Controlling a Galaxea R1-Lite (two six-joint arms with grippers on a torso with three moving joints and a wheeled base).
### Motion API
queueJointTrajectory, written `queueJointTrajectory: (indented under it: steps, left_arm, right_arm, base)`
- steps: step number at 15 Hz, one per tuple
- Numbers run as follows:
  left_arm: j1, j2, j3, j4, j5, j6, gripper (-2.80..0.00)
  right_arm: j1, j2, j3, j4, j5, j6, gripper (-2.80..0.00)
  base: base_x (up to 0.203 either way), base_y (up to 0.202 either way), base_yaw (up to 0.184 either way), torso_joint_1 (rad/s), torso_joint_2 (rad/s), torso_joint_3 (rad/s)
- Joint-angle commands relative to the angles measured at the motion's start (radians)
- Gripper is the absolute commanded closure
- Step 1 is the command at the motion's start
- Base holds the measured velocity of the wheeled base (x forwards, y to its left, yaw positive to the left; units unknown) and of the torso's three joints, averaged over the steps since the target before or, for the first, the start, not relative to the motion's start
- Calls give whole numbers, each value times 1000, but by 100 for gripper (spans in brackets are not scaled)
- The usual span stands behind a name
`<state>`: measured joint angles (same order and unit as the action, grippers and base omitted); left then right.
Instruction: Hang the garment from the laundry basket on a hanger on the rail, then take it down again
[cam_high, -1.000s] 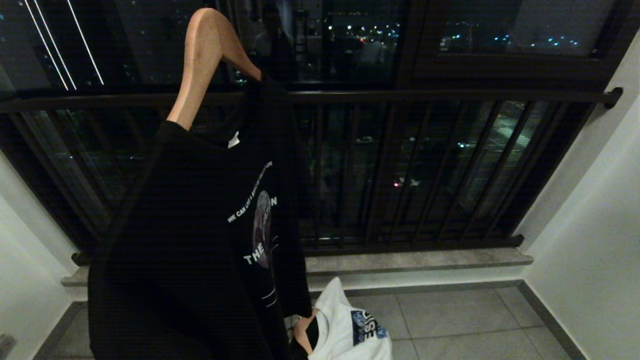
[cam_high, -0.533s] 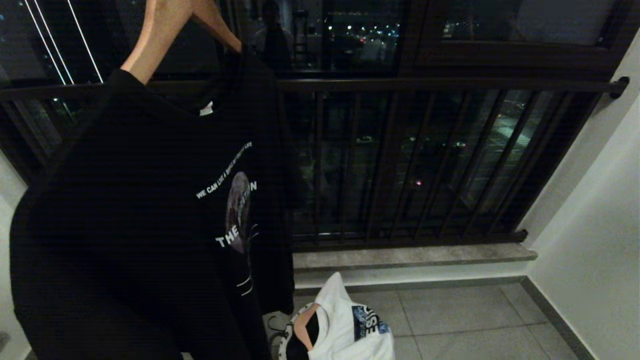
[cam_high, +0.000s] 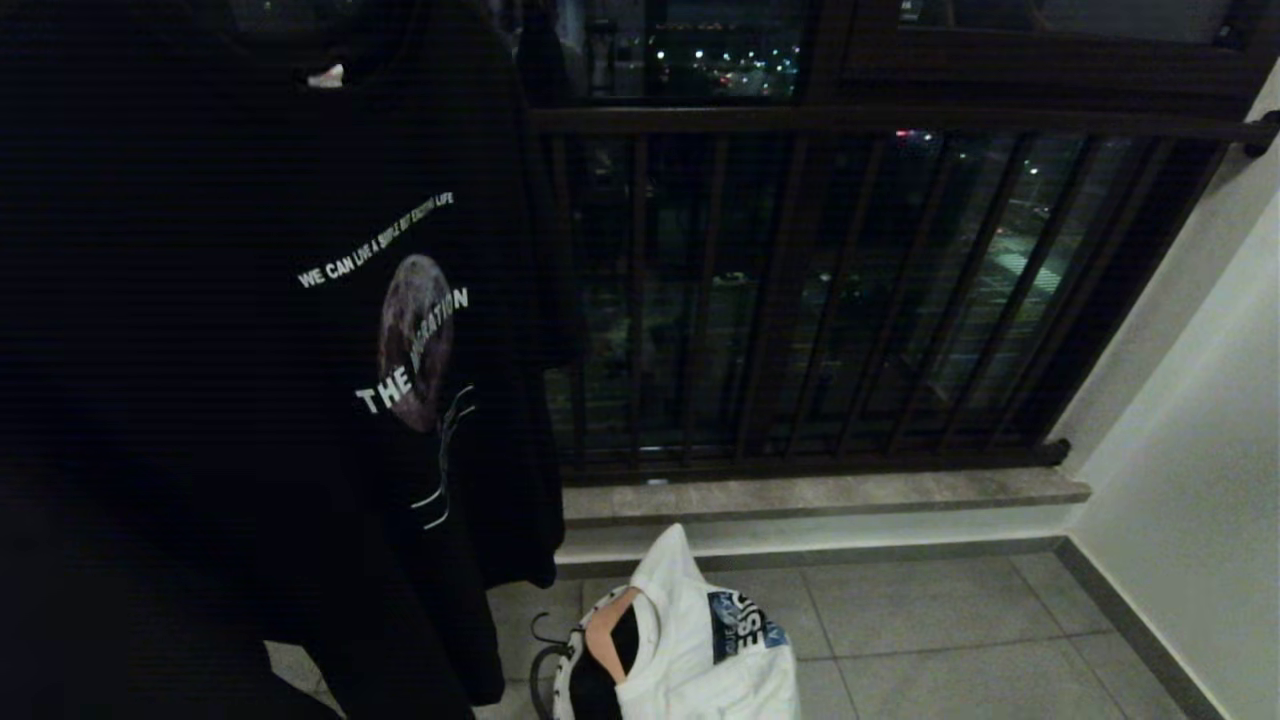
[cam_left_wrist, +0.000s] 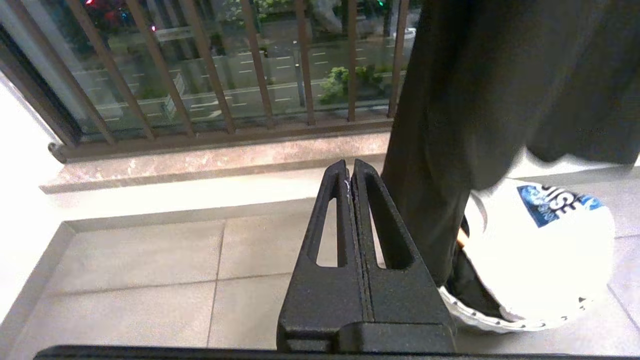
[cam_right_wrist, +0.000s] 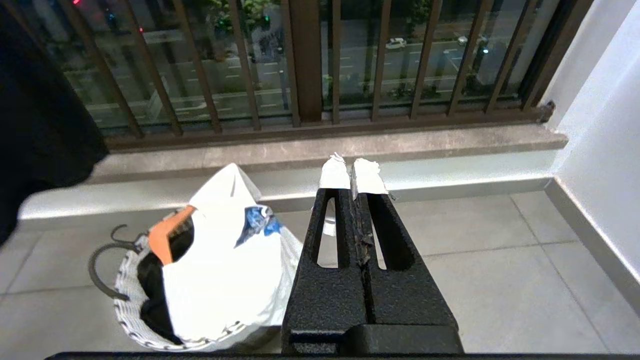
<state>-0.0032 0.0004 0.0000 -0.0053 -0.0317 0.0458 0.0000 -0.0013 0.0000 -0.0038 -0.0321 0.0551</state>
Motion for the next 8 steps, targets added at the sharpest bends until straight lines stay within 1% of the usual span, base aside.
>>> queueJointTrajectory:
  steps: [1,8]
  left_arm:
    - [0,-2,3,-2,-1,0,0]
    - [0,-2,3,-2,-1,0,0]
  right_arm:
    - [0,1,0,-1,0,0,0]
    - [0,1,0,-1,0,0,0]
  base:
    - [0,0,0,-242,535,281]
    - [0,0,0,-236,512,276]
